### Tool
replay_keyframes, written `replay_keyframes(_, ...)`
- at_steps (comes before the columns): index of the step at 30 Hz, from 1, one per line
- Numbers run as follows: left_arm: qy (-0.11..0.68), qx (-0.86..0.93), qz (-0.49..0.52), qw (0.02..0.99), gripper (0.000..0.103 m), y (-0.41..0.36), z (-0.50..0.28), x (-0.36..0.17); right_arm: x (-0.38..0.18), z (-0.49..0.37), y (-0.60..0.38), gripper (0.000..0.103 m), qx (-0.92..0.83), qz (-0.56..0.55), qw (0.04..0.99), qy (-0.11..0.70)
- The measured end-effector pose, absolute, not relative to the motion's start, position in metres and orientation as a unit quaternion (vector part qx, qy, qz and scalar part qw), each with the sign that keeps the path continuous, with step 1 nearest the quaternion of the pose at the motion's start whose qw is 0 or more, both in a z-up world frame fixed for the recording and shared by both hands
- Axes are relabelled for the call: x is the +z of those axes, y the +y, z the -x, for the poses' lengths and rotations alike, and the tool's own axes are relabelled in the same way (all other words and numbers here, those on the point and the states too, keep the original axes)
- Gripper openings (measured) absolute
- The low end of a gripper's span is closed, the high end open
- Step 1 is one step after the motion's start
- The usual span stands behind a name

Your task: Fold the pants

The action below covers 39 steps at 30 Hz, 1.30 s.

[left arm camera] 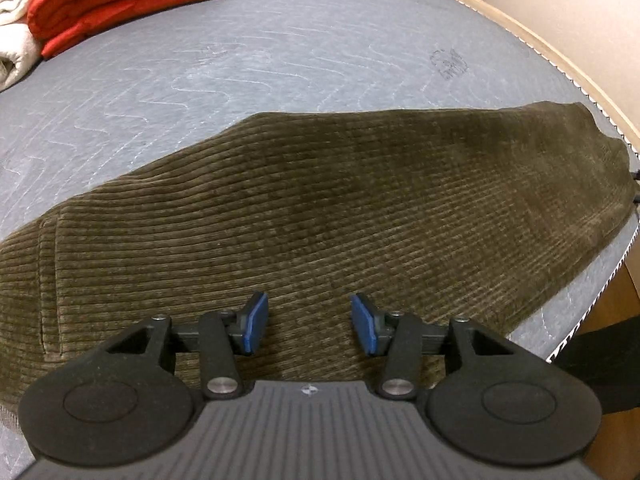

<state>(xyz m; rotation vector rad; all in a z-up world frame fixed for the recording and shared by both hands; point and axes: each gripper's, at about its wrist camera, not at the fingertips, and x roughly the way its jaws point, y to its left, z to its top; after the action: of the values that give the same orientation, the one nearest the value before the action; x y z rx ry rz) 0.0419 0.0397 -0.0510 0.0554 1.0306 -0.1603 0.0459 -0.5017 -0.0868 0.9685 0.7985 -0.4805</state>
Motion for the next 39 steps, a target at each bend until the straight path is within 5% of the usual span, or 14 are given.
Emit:
replay_keyframes(22, 0.494, -0.082, -0.039, 0.865, 0.055, 0.027, -0.046, -0.055, -0.094, -0.065, -0.506, 0.040, -0.134, -0.541, 0.754, 0.346)
replay_keyframes(29, 0.492, -0.089, -0.034, 0.865, 0.055, 0.024, -0.046, -0.053, -0.086, -0.046, -0.528, 0.011, -0.177, -0.535, 0.772, 0.295)
replay_keyframes(34, 0.500, -0.110, -0.033, 0.858, 0.055, 0.022, -0.044, -0.054, -0.062, -0.032, -0.515, 0.009, -0.238, -0.425, 0.827, 0.282)
replay_keyframes(39, 0.558, -0.143, -0.018, 0.817, 0.065, 0.026, -0.040, -0.073, -0.083, -0.035, -0.525, 0.012, -0.302, -0.384, 0.794, 0.363)
